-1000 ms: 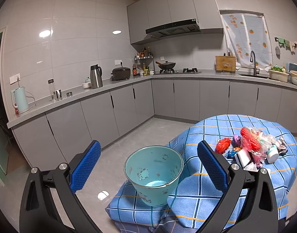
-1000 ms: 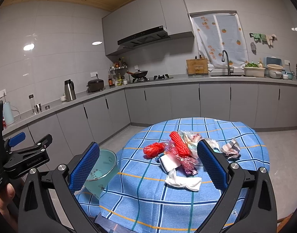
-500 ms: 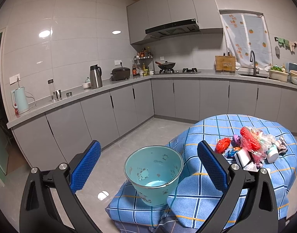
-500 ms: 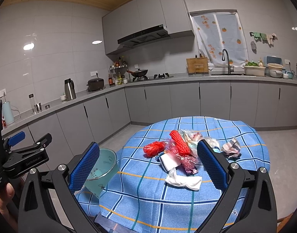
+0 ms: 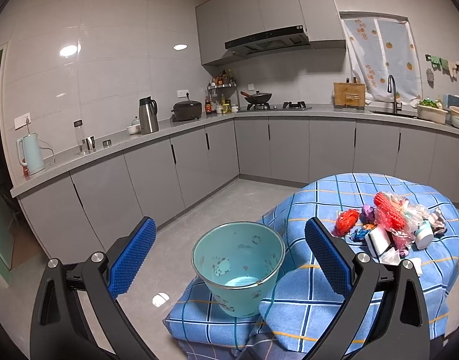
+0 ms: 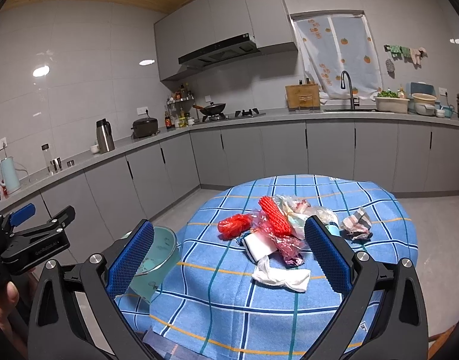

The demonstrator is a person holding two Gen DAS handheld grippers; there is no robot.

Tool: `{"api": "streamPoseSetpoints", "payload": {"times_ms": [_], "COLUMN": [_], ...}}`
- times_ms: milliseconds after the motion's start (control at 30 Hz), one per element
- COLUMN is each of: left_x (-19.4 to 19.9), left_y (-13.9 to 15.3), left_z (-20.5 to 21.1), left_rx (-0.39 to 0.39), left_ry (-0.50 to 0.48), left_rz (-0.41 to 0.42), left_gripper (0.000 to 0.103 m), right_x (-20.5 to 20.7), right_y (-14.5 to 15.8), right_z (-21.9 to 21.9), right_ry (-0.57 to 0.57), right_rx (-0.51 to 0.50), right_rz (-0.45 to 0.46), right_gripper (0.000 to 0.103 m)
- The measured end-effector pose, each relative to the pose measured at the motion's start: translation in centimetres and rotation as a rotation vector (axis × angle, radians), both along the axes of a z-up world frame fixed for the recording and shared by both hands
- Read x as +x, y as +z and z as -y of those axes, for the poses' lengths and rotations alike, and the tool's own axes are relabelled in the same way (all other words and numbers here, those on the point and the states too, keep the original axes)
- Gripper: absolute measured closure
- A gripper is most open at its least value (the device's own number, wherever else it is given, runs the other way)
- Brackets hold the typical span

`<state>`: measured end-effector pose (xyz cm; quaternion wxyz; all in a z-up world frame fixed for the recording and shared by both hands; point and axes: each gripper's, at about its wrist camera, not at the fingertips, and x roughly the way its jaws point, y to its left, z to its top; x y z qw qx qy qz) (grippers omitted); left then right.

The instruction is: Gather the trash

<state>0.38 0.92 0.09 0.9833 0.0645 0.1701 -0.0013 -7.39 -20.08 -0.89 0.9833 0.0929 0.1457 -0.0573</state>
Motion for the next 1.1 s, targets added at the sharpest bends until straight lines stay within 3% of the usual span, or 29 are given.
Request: {"api": "streamPoseSetpoints", "payload": {"times_ms": [333, 567, 833, 1000, 1100], "left_x": [1.9, 5.1, 9.9, 11.7, 12.5], "left_y": [-2.1, -5.1, -9.6, -12.0, -12.2], "left_z": [0.5, 2.5, 6.6, 8.3, 8.9], "left_rx": [0.015, 0.037, 0.082, 0.071, 0.076], "left_ry": [-0.001, -0.053, -0.126, -0.173, -0.188], "left_rz": [-0.057, -0.131, -0.203, -0.278, -0.278], "left_gripper": [0.005, 0.005, 0.005, 0.005, 0.005], "right_x": [1.2, 3.7, 7.6, 10.1, 11.4], "right_y": [-1.6, -4.6, -9.4, -12.9, -14.3], "right_z": [0.9, 3.4, 6.1, 6.4, 6.3], "right_ry": [-0.016, -0.093, -0.168, -0.125, -0.106], "right_rx": [-0.01, -0.046, -0.079, -0.079, -0.076], "right_rz": [-0.029, -0.106, -0.221, -0.295, -0.344], "right_gripper": [0.004, 0.004, 0.004, 0.005, 0.006]}}
